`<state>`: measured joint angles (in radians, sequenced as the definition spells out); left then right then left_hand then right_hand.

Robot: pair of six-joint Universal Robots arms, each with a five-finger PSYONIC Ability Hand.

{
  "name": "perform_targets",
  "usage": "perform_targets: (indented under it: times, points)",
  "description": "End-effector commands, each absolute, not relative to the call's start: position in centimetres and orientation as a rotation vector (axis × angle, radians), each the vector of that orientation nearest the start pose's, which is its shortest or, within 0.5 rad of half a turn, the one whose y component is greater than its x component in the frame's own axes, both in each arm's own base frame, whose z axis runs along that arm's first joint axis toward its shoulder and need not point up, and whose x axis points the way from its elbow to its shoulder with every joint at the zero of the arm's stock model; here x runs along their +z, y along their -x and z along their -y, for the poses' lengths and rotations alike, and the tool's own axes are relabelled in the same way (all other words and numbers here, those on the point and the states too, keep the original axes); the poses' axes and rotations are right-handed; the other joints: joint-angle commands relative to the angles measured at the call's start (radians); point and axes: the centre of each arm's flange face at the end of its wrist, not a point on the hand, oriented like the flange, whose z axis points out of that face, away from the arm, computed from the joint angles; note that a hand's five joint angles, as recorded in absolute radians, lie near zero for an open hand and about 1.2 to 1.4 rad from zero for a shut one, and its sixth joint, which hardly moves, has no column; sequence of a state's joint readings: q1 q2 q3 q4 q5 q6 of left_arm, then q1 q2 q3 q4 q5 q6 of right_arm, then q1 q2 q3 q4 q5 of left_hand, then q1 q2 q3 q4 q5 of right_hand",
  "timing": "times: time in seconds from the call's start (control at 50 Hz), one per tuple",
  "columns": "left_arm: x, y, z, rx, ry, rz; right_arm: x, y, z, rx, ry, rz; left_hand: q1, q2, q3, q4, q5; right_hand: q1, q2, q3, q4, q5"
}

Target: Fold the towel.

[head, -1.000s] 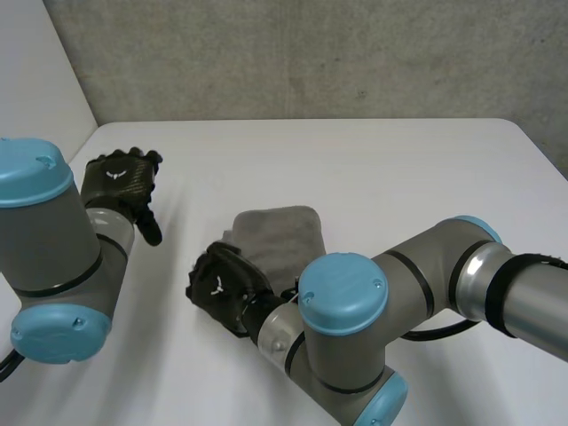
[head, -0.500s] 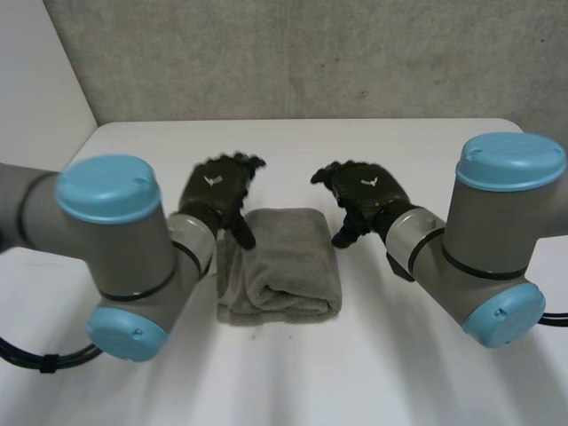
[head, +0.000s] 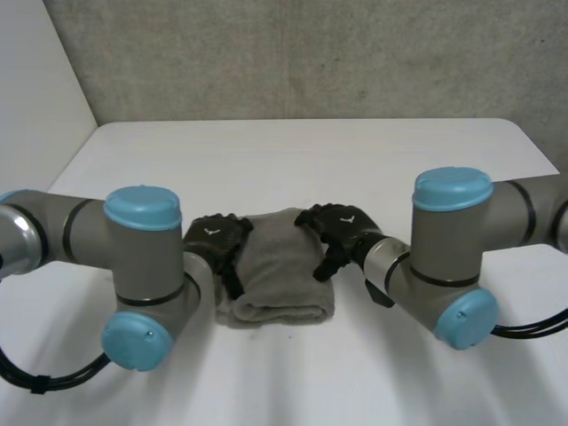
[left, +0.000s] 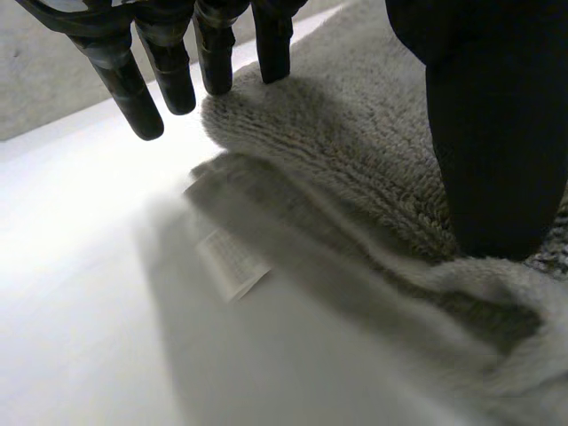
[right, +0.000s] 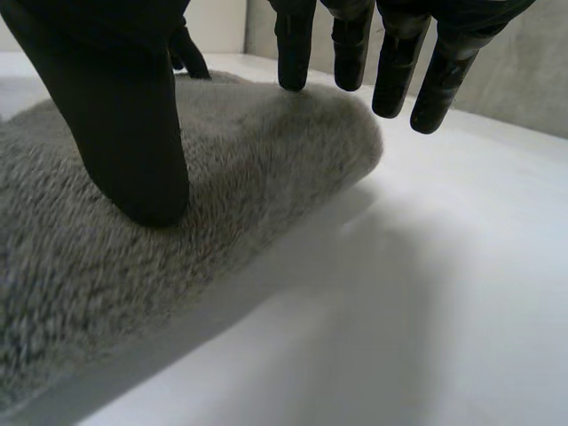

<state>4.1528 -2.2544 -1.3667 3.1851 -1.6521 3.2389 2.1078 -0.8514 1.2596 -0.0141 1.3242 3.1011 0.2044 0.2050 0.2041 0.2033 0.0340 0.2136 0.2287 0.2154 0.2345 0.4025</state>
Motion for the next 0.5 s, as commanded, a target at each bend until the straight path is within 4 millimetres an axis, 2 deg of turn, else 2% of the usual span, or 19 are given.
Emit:
perform_targets:
  times: [0.02, 0.08, 0.12, 0.14, 0.16, 0.18, 0.2, 0.22, 0.24, 0.28, 0.3, 0.34, 0.36, 0.38, 0.4, 0.44, 0.46, 0.5]
  points:
    - [12.4, 30.0, 27.1, -1.733, -0.844, -2.651, 12.5, -35.1, 26.3, -1.364, 0.868, -2.115, 0.033, 0.032, 0.033, 0.034, 0.029, -0.023, -0.038, -0.025, -0.044, -0.386]
    - [12.9, 30.3, 27.1, -1.755, -0.846, -2.646, 13.2, -35.2, 26.3, -1.382, 0.869, -2.100, 0.033, 0.032, 0.033, 0.034, 0.029, -0.020, -0.035, -0.022, -0.041, -0.383]
    - [14.3, 30.8, 26.9, -1.819, -0.846, -2.625, 15.5, -35.0, 26.7, -1.445, 0.850, -2.062, 0.033, 0.032, 0.033, 0.034, 0.029, -0.020, -0.035, -0.022, -0.041, -0.383]
    - [14.3, 30.8, 26.9, -1.819, -0.846, -2.625, 15.5, -35.0, 26.7, -1.446, 0.849, -2.062, 0.033, 0.032, 0.033, 0.034, 0.029, -0.020, -0.035, -0.022, -0.041, -0.383]
    - [15.4, 31.1, 26.7, -1.864, -0.854, -2.607, 17.3, -34.7, 27.1, -1.499, 0.834, -2.032, 0.030, 0.029, 0.030, 0.031, 0.026, -0.017, -0.032, -0.019, -0.038, -0.381]
    - [15.4, 31.1, 26.7, -1.865, -0.854, -2.606, 19.2, -34.1, 27.6, -1.559, 0.809, -2.008, 0.030, 0.029, 0.030, 0.031, 0.026, -0.020, -0.035, -0.022, -0.041, -0.383]
    - [16.7, 31.4, 26.6, -1.917, -0.854, -2.582, 19.2, -34.1, 27.6, -1.560, 0.808, -2.008, 0.030, 0.029, 0.030, 0.031, 0.026, -0.020, -0.035, -0.022, -0.041, -0.383]
    - [18.2, 31.6, 26.5, -1.978, -0.850, -2.553, 21.3, -33.1, 28.3, -1.637, 0.771, -1.989, 0.027, 0.026, 0.027, 0.028, 0.023, -0.023, -0.038, -0.025, -0.044, -0.386]
    - [18.2, 31.6, 26.5, -1.979, -0.850, -2.552, 21.4, -33.1, 28.3, -1.637, 0.770, -1.988, 0.027, 0.026, 0.027, 0.028, 0.023, -0.023, -0.038, -0.025, -0.044, -0.386]
    - [22.5, 31.5, 26.3, -2.127, -0.810, -2.472, 25.8, -30.9, 29.4, -1.806, 0.675, -1.950, 0.027, 0.026, 0.027, 0.028, 0.023, -0.023, -0.038, -0.025, -0.044, -0.386]
    - [22.5, 31.5, 26.3, -2.127, -0.810, -2.471, 25.9, -30.9, 29.4, -1.807, 0.675, -1.950, 0.027, 0.026, 0.027, 0.028, 0.023, -0.023, -0.038, -0.025, -0.044, -0.386]
    - [27.4, 30.7, 25.9, -2.281, -0.744, -2.376, 30.4, -28.4, 29.8, -1.994, 0.557, -1.910, 0.024, 0.023, 0.024, 0.025, 0.020, -0.026, -0.041, -0.028, -0.047, -0.389]
    - [27.4, 30.7, 25.9, -2.282, -0.744, -2.376, 30.4, -28.4, 29.8, -1.995, 0.557, -1.909, 0.024, 0.023, 0.024, 0.025, 0.020, -0.026, -0.041, -0.028, -0.047, -0.389]
    - [29.8, 30.1, 25.7, -2.358, -0.703, -2.325, 32.3, -27.1, 30.0, -2.080, 0.494, -1.893, 0.027, 0.026, 0.027, 0.028, 0.023, -0.029, -0.044, -0.031, -0.050, -0.392]
    - [29.8, 30.1, 25.7, -2.359, -0.703, -2.325, 32.4, -27.1, 30.0, -2.081, 0.493, -1.893, 0.027, 0.026, 0.027, 0.028, 0.023, -0.029, -0.044, -0.031, -0.050, -0.392]
    - [34.1, 27.9, 25.8, -2.468, -0.584, -2.228, 35.4, -24.9, 29.9, -2.205, 0.402, -1.877, 0.030, 0.029, 0.030, 0.031, 0.026, -0.039, -0.054, -0.041, -0.060, -0.403]
    - [34.1, 27.8, 25.8, -2.469, -0.583, -2.227, 35.4, -24.9, 29.9, -2.206, 0.401, -1.877, 0.030, 0.029, 0.030, 0.031, 0.026, -0.039, -0.054, -0.041, -0.060, -0.403]
    - [36.7, 25.5, 26.0, -2.483, -0.485, -2.192, 37.3, -23.0, 29.8, -2.275, 0.372, -1.906, 0.024, 0.023, 0.024, 0.025, 0.020, -0.039, -0.054, -0.041, -0.060, -0.403]
